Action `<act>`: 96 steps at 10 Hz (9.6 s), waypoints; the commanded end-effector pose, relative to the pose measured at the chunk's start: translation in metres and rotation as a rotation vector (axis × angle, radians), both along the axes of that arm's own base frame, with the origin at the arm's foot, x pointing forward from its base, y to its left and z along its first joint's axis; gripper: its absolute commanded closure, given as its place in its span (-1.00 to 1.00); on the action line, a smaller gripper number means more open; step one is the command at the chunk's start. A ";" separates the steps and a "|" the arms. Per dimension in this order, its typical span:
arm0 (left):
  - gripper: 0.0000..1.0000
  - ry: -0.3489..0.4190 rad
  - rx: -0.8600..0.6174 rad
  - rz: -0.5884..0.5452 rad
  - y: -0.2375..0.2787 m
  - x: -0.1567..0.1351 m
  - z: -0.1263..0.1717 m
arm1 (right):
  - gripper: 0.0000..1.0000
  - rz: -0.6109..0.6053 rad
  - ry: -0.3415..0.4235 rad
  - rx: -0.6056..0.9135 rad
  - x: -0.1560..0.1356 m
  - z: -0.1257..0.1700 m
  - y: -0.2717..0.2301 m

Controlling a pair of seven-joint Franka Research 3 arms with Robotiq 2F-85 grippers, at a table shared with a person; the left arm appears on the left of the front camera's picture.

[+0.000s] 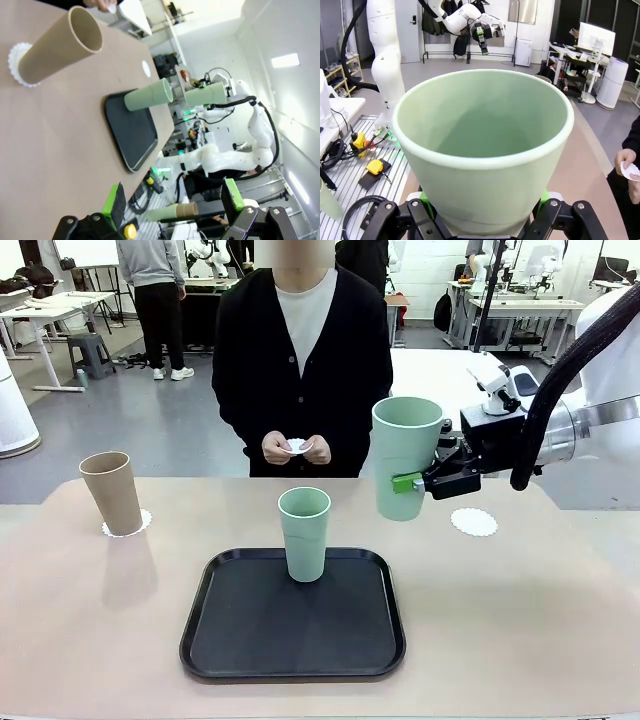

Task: Place coasters on the table and set cups on them.
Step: Take one Reusable plastic cup from the Flat Tray and place it on a coaster set by the human.

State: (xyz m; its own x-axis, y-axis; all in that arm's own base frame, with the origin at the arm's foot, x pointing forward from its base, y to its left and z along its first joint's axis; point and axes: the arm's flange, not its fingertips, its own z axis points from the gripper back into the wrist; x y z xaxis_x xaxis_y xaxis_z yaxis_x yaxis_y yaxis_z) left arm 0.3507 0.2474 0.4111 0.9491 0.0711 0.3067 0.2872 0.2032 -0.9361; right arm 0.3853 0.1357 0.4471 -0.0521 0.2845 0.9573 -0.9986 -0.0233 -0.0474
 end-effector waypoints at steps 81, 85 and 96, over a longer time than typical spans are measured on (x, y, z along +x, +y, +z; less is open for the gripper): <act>-1.00 -0.006 0.002 0.006 0.001 0.000 0.002 | -1.00 0.020 0.168 -0.098 0.234 -0.199 -0.248; -1.00 -0.006 0.002 0.006 0.001 0.000 0.002 | -1.00 -0.059 0.191 -0.177 0.230 -0.192 -0.284; -1.00 -0.006 0.002 0.006 0.001 0.000 0.002 | -1.00 -0.807 0.575 -0.834 0.073 0.068 -0.225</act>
